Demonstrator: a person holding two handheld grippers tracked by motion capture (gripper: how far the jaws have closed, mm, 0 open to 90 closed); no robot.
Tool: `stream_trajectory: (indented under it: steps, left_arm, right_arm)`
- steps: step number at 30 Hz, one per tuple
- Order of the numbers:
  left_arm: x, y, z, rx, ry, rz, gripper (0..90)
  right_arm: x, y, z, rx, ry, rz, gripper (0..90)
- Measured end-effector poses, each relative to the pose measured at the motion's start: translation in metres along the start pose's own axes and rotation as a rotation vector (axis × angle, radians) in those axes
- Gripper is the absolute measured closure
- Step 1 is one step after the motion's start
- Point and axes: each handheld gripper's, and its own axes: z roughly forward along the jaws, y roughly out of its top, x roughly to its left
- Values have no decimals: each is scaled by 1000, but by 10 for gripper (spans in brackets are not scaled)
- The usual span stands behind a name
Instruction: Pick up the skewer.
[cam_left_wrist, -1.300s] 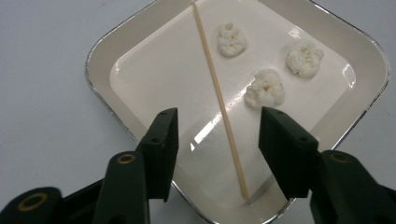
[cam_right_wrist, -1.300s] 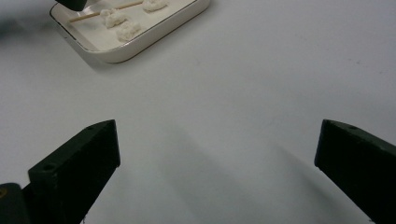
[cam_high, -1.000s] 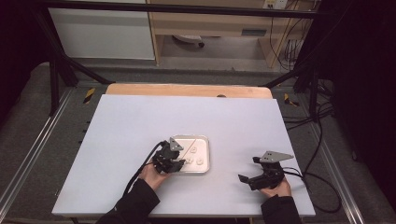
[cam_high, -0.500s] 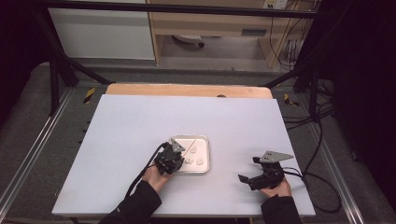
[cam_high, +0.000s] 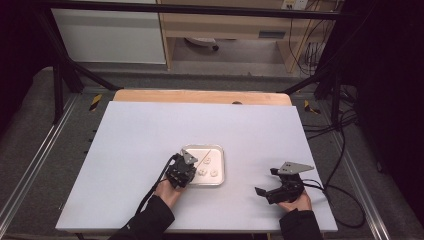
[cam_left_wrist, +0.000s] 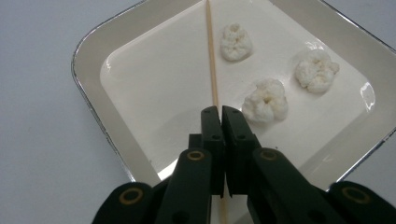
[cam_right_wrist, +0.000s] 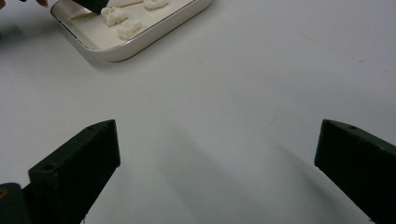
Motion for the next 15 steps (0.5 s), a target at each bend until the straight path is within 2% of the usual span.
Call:
stream_trajectory:
  steps: [8,15]
  left_arm:
    - [4,-3,0,-23,-21,-11,883]
    - [7,-3,-7,-63,-44,-20,884]
  right_arm:
    - [0,0,0,1,1,-5,9]
    - [0,0,1,3,2,-5,9]
